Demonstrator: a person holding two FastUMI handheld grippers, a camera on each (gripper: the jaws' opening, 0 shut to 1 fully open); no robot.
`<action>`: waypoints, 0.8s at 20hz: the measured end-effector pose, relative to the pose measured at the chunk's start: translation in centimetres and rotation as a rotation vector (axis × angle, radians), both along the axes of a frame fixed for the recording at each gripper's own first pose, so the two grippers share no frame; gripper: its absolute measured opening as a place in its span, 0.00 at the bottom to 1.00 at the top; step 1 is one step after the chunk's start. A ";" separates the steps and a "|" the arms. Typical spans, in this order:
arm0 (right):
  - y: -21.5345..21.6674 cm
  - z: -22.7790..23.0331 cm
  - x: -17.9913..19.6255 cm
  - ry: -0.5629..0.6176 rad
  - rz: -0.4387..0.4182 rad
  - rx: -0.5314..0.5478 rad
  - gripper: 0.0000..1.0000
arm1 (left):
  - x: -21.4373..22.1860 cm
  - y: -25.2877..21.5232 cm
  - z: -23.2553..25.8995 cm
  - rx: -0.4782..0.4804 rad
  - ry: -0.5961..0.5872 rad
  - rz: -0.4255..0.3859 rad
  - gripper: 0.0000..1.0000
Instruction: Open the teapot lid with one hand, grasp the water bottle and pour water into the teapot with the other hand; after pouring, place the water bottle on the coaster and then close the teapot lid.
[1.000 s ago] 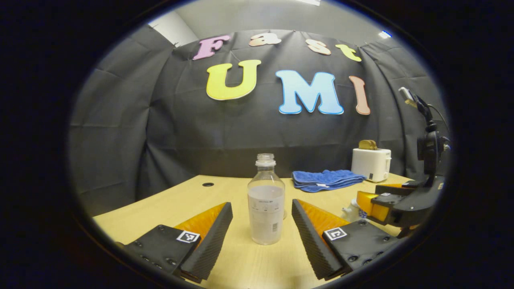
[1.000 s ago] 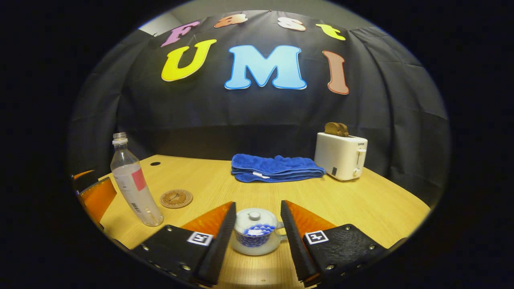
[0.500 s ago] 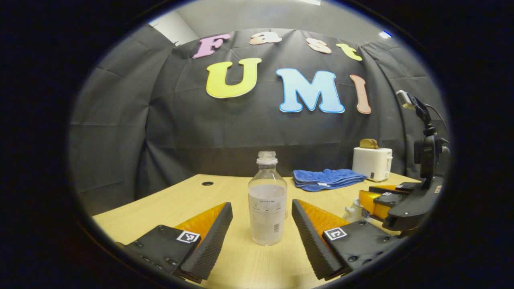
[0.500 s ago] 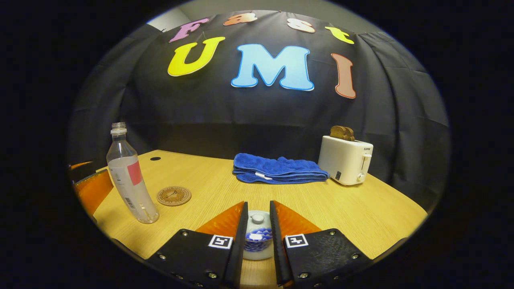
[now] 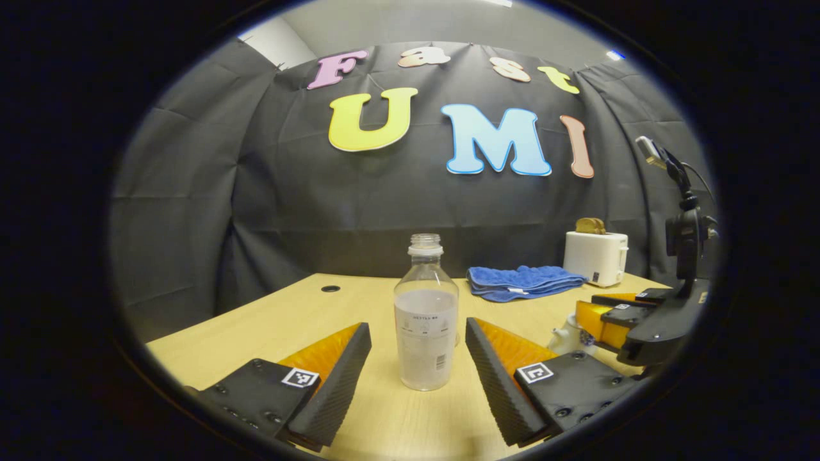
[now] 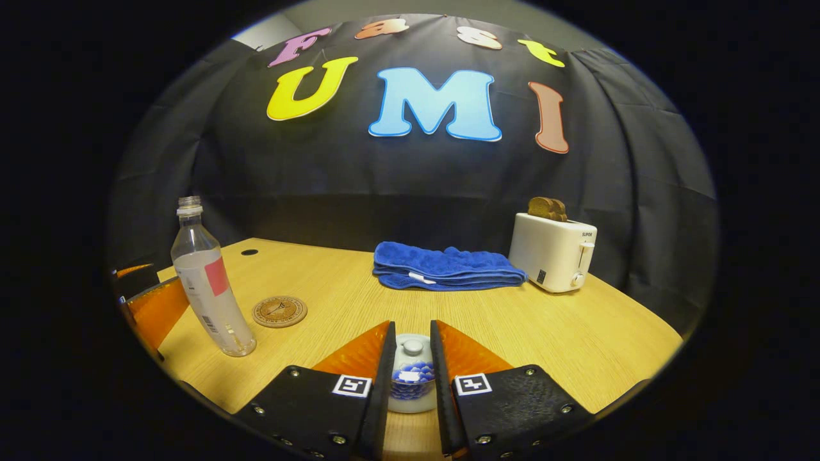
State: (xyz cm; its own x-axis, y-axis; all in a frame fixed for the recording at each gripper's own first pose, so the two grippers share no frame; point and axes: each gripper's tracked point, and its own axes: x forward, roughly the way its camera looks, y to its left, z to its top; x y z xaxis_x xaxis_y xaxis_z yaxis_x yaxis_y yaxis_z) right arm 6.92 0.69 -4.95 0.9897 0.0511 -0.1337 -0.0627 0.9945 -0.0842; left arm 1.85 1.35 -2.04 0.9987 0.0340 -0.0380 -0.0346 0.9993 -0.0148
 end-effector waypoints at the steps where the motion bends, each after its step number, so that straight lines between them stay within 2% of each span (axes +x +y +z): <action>1: -0.2 0.5 -0.1 0.003 -0.017 0.003 0.30 | 0.0 0.1 0.1 0.001 0.000 0.002 1.00; 2: 0.0 0.8 -0.3 -0.005 -0.016 -0.022 0.01 | -0.1 0.2 0.1 0.002 -0.001 0.005 1.00; 4: 0.1 0.7 -0.1 -0.006 -0.011 -0.039 0.01 | 0.0 0.4 0.1 0.006 -0.002 0.008 1.00; 9: 0.1 0.9 -0.2 -0.008 0.012 0.018 0.01 | 0.7 0.4 -0.7 0.014 0.022 0.012 1.00; 16: 0.1 4.4 -1.1 -0.100 0.026 0.081 0.01 | 2.7 0.2 -1.8 0.060 0.059 0.016 1.00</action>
State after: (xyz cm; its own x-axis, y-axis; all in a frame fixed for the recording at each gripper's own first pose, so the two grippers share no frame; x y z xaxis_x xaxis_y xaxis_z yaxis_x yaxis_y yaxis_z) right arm 5.83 0.81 -0.51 0.9960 0.0839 -0.0292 -0.0842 0.9964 -0.0106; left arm 4.53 1.51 -3.88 0.9940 0.0539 -0.0947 -0.0496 0.9976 0.0478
